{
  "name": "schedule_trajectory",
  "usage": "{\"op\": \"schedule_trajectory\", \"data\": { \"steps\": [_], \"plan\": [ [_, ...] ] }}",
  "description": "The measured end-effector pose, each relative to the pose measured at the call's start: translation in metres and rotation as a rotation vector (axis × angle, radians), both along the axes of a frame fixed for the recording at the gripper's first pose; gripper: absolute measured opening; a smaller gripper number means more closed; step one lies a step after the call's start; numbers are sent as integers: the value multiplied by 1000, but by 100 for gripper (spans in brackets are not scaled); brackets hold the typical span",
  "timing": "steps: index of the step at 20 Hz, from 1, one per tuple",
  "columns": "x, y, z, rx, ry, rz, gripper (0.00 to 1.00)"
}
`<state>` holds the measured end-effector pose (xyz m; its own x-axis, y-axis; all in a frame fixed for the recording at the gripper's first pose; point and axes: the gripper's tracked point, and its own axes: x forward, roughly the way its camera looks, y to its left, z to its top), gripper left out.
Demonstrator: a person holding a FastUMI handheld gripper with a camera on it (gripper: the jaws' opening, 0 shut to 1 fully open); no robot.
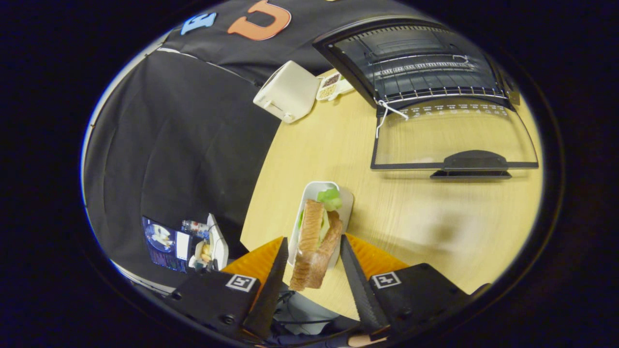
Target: Open the toaster oven, put the food inside, and close the toaster oven door.
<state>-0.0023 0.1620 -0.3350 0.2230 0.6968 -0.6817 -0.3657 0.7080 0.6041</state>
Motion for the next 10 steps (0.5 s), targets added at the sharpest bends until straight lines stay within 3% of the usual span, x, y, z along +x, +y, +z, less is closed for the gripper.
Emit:
{"op": "schedule_trajectory", "data": {
  "steps": [1, 3, 10],
  "plan": [
    [5, -2, -3, -6, 9, -31, 60],
    [4, -1, -1, -1, 7, -46, 43],
    [-2, -21, 43, 149, -7, -90, 38]
  ]
}}
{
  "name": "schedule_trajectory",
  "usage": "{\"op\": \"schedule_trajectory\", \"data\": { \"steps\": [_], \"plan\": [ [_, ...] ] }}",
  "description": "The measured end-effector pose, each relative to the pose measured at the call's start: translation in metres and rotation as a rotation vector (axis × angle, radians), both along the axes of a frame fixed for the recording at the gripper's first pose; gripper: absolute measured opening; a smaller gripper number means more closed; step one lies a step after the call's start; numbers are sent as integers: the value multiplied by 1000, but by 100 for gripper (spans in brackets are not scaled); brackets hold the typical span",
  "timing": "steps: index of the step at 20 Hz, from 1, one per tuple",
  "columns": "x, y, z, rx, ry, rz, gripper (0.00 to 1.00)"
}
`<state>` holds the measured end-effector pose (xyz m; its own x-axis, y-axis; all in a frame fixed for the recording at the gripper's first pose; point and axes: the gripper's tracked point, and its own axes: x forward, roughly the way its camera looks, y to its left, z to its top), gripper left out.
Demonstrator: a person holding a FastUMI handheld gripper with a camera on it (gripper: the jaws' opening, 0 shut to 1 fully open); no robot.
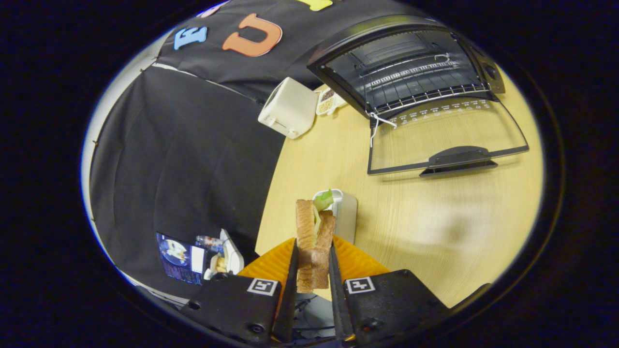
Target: Open the toaster oven, put the food inside, and close the toaster oven door.
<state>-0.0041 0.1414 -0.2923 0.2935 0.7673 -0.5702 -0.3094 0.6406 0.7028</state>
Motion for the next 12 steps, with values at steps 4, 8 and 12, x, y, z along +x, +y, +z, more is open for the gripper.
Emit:
{"op": "schedule_trajectory", "data": {
  "steps": [4, 8, 12],
  "plan": [
    [24, -25, 23, 147, -19, -86, 38],
    [69, -62, 27, 229, -103, -236, 38],
    [103, -87, 40, 400, -116, -354, 37]
  ]
}}
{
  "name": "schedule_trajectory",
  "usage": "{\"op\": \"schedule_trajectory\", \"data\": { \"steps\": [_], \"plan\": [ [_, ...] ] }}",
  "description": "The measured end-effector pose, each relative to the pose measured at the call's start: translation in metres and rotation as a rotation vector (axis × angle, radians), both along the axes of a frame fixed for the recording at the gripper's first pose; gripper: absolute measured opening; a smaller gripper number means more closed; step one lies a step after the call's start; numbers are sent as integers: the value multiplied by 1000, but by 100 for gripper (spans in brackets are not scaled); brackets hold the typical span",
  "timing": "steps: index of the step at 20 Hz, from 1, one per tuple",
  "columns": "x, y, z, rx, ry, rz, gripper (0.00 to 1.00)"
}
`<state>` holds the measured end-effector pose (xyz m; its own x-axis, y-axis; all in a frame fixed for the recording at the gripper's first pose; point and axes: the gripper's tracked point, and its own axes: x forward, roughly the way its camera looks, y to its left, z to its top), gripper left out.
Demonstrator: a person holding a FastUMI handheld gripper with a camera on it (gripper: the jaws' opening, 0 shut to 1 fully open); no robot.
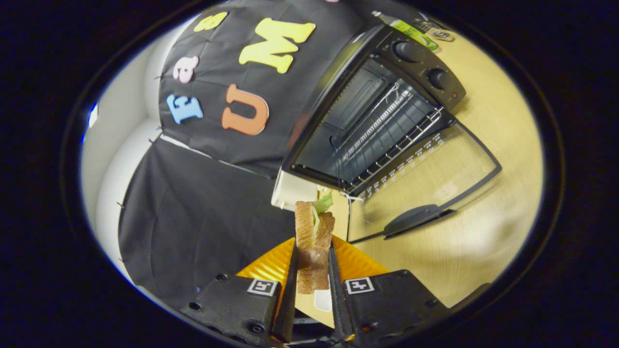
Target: Open the toaster oven, put the food inside, and close the toaster oven door.
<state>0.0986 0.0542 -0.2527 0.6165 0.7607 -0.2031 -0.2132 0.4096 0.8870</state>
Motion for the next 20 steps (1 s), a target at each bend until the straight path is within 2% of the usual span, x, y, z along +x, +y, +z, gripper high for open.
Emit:
{"op": "schedule_trajectory", "data": {
  "steps": [10, 15, 18, 20],
  "plan": [
    [122, -63, -1, 159, -77, -359, 37],
    [169, -42, -15, 154, -56, -382, 38],
    [192, -40, -8, 142, -103, -425, 37],
    [201, -34, -15, 143, -83, -439, 37]
  ]
}}
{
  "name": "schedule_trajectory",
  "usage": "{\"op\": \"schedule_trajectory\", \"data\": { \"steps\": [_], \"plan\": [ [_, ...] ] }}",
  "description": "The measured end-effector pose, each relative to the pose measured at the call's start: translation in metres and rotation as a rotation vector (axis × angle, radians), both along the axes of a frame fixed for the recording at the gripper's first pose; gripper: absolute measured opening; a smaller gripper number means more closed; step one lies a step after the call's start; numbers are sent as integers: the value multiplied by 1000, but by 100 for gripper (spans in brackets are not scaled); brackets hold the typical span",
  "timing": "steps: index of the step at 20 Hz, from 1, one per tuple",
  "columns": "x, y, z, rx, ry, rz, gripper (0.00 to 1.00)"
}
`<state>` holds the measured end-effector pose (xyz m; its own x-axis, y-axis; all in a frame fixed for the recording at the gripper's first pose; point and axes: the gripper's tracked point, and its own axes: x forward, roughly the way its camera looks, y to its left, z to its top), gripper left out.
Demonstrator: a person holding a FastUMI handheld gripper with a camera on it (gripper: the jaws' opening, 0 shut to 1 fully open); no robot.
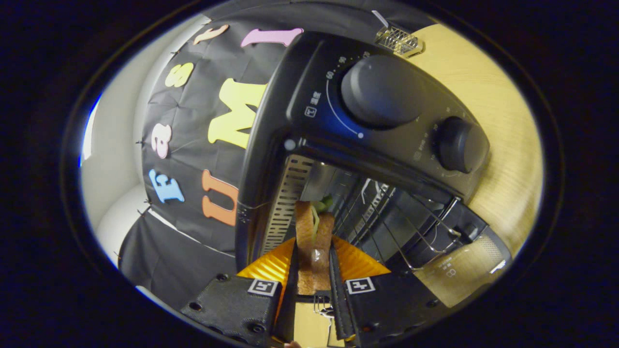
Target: Open the toaster oven, put the food inside, and close the toaster oven door.
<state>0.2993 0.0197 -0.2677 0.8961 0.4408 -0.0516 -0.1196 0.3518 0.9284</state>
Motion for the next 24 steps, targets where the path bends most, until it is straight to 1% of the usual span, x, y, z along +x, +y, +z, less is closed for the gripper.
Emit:
{"op": "schedule_trajectory", "data": {
  "steps": [2, 4, 6, 8, 11, 15, 16, 18, 20, 23, 24],
  "plan": [
    [6, -1, -2, -13, -4, -17, 37],
    [7, -3, -12, -61, 17, -13, 38],
    [5, -2, -12, -79, 27, -3, 37],
    [2, 0, -17, -175, 44, -3, 42],
    [-11, 17, -13, -335, 35, 33, 63],
    [-21, 18, -19, -532, 48, 9, 94],
    [-25, 18, -21, -575, 51, 15, 100],
    [-29, 15, -23, -694, 38, 16, 100],
    [-30, 7, -26, -881, -11, 2, 100],
    [-30, 6, -18, -1152, -138, 5, 100],
    [-31, 4, -21, -1214, -134, 14, 100]
  ]
}}
